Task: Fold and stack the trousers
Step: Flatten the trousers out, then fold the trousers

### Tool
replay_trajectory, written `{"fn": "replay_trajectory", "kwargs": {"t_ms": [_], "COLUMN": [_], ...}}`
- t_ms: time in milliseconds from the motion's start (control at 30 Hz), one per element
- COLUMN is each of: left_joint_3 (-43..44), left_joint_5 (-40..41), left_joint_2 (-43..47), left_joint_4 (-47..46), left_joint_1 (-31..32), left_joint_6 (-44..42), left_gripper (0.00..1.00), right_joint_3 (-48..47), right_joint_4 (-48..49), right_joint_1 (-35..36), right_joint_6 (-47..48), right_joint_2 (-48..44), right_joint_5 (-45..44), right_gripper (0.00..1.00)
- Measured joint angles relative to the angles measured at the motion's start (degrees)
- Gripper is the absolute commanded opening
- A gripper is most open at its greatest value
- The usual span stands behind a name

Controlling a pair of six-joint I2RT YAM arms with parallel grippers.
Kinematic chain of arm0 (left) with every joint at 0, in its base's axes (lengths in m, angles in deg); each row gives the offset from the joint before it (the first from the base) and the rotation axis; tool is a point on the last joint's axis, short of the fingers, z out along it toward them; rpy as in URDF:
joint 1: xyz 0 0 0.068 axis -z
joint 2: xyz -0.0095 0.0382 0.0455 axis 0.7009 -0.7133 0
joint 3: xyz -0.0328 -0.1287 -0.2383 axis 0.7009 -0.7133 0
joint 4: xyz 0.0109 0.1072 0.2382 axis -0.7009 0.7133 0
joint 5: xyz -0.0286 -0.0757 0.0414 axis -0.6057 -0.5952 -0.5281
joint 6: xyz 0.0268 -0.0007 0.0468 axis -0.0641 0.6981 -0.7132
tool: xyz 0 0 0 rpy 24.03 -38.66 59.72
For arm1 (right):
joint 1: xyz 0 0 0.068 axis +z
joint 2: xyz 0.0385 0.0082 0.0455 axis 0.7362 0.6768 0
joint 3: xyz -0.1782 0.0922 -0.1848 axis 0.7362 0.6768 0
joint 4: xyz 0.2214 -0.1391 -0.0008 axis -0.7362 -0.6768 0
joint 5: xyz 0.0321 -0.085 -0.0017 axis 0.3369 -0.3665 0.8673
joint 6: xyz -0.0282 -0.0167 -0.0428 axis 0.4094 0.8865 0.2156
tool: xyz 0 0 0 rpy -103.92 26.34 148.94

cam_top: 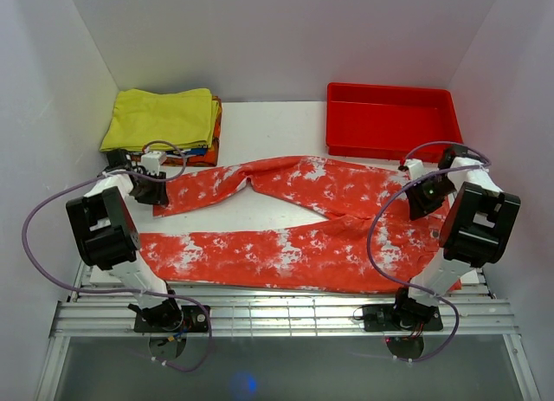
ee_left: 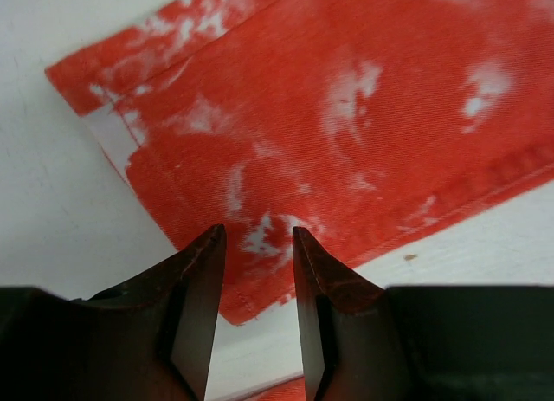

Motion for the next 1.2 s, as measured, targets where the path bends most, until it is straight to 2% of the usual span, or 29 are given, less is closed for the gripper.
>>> {"fn": "replay_trajectory", "kwargs": {"t_ms": [267, 467, 533, 700, 800, 833, 867, 900, 967, 1067, 1200], "left_joint_3": [0.3, 3.6, 4.6, 7.1, 10.0, 11.0, 12.5, 14.0, 18.4, 25.4, 33.9], "left_joint_5": [7.0, 8.5, 7.6, 5.8, 3.7, 3.3, 2.1, 1.3, -1.4, -5.1, -9.1], "left_joint_2": [-3.3, -5.8, -6.4, -7.5, -8.4, -8.4, -8.4, -8.4, -8.4, -8.4, -9.8], "left_joint_4": [-2.8, -2.7, -1.4, 3.2, 7.8, 9.1, 11.0, 12.4, 15.4, 18.8, 22.1], "left_joint_1": [-1.4, -9.4, -11.0, -11.1, -11.3, -11.6, -11.9, -12.4, -12.9, -13.3, -13.1], "left_joint_6": [-1.8, -7.2, -8.4, -11.8, -14.0, -15.1, -16.4, -17.2, -18.9, -20.8, -21.6], "left_gripper": [0.39, 0.39, 0.41, 0.61, 0.69, 0.72, 0.77, 0.86, 0.89, 0.91, 0.84], "right_joint_3": [4.2, 7.0, 7.6, 7.9, 6.7, 5.8, 4.7, 3.4, 0.5, -5.5, -13.1], "right_joint_4": [5.6, 7.7, 7.9, 7.0, 4.4, 3.4, 2.2, 1.2, -0.4, -1.1, -1.2], "right_joint_1": [0.3, 0.4, 0.4, 0.4, 0.1, -0.1, -0.4, -0.6, -0.8, -1.0, -0.9], "right_joint_6": [-1.3, 2.1, 3.3, 6.1, 7.8, 8.3, 8.8, 9.1, 9.5, 9.9, 10.6], "right_joint_2": [3.2, 0.9, 0.3, -0.2, -0.4, -0.6, -1.1, -2.0, -3.9, -6.8, -5.5], "right_joint_5": [-5.6, -7.6, -7.5, -6.2, -4.3, -3.7, -2.7, -1.6, 0.5, 3.6, 5.9], "right_gripper": [0.3, 0.29, 0.3, 0.39, 0.54, 0.65, 0.71, 0.75, 0.83, 0.85, 0.74]}}
